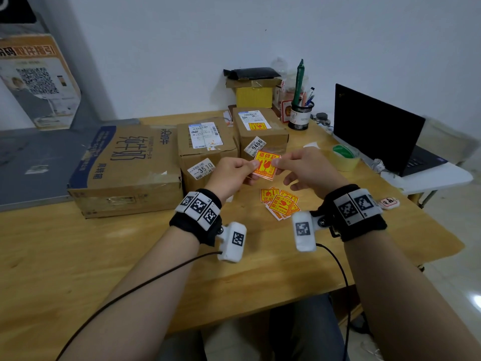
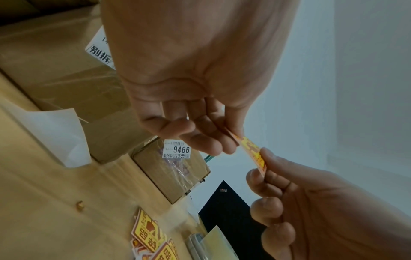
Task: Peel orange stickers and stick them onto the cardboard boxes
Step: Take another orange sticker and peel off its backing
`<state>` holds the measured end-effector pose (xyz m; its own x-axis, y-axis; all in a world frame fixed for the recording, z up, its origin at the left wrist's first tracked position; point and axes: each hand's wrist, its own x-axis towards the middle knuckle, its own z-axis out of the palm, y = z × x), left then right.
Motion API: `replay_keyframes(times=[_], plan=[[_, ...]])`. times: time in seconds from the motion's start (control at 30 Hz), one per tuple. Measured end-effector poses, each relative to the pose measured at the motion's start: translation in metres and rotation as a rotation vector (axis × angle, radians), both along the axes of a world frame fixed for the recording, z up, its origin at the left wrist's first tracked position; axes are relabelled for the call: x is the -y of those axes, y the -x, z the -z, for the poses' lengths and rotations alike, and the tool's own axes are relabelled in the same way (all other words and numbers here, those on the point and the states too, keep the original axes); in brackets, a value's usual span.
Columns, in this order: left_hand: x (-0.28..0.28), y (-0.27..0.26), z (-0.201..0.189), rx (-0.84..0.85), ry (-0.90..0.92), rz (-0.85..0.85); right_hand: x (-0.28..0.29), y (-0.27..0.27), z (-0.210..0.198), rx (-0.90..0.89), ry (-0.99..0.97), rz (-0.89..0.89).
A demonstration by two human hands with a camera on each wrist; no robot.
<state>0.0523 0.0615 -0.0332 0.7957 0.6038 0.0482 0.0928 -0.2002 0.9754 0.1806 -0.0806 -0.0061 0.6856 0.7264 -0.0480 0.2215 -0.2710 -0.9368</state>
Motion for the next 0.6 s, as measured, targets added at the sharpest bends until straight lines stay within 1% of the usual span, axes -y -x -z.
replay_keyframes(times=[0.2, 0.5, 0.6], plan=[[0.001, -0.003, 0.001, -0.019, -0.012, 0.013, 0.002, 0.000, 0.001, -0.004, -0.017, 0.013], [0.009, -0.007, 0.002, 0.006, 0.031, -0.063, 0.007, -0.003, 0.005, -0.036, 0.008, 0.002], [0.009, -0.010, 0.003, 0.045, 0.028, -0.092, 0.008, -0.003, 0.007, -0.050, 0.022, -0.012]])
